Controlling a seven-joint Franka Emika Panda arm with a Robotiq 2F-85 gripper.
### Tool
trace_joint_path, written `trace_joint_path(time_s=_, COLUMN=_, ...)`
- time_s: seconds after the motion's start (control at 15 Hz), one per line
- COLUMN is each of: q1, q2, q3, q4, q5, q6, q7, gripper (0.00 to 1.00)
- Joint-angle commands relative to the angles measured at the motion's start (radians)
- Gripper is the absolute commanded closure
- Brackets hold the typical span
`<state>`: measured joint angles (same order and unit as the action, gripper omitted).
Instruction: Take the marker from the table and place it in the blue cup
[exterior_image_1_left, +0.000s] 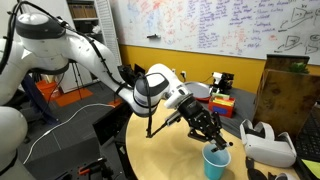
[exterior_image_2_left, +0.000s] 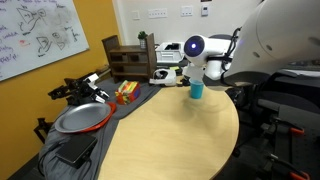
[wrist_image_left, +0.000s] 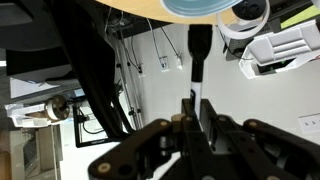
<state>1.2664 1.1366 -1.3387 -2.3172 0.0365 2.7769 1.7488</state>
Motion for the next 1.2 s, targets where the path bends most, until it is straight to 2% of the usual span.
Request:
trace_joint_path(time_s=0.0, q1=-0.027, q2=0.038, q3=0.006, q4=0.037, q5=0.017, q6=-0.01, q7=-0.005, gripper=0.97)
trace_joint_path(time_s=0.93, q1=-0.107, q2=0.038, q3=0.088, q4=0.129, q5=0.01, q6=-0.008, q7=-0.012, gripper=0.97)
trace_joint_path(time_s=1.0, q1=-0.111, q2=0.035, q3=0.092, q4=0.133, q5=0.009, q6=-0.009, q7=-0.014, gripper=0.85)
trace_joint_path(time_s=1.07, q1=-0.114, q2=0.033, q3=0.094, q4=0.136, q5=0.009, q6=-0.01, q7=-0.014, gripper=0.63)
trace_joint_path(time_s=1.13, q1=-0.116, q2=0.034, q3=0.096, q4=0.139, q5=0.008, q6=-0.011, q7=-0.013, gripper=0.6)
